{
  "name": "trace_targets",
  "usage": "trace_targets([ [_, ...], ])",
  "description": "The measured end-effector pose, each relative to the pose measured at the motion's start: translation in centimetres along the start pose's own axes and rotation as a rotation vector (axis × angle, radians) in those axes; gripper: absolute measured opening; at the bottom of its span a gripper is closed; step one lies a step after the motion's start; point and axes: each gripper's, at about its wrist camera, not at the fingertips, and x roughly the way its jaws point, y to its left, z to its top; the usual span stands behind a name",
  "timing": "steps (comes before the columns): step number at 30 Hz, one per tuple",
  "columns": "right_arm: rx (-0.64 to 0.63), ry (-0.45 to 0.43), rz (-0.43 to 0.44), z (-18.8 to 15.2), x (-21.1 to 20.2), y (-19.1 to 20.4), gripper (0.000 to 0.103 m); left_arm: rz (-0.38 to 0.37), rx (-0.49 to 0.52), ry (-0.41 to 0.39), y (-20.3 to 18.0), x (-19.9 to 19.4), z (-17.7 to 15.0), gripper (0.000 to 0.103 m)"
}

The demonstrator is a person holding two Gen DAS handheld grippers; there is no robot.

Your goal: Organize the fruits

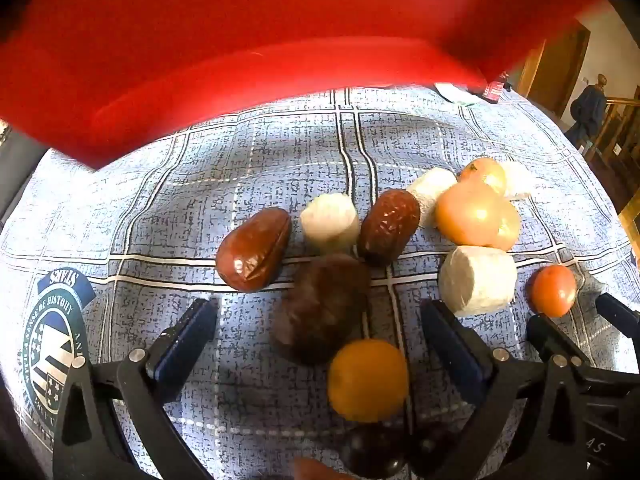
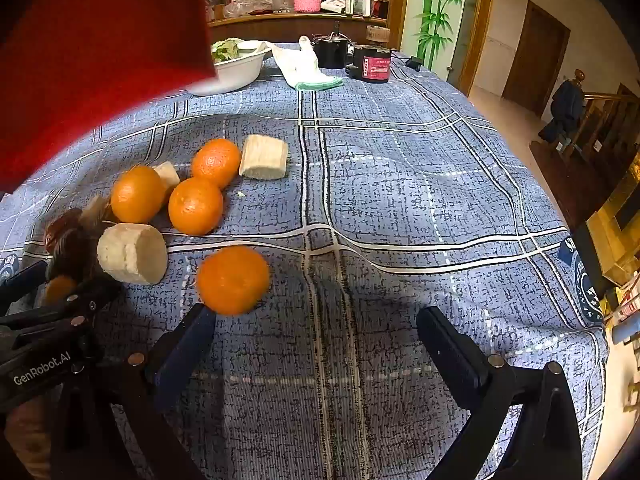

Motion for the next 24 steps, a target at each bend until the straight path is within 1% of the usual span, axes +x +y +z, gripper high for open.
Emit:
trace_targets([
  [24, 0.002, 0.002, 0.002, 0.00, 0.08, 0.06, 0.103, 0.004, 0.003, 0.009, -0.03, 0.05, 0.00, 0.103],
])
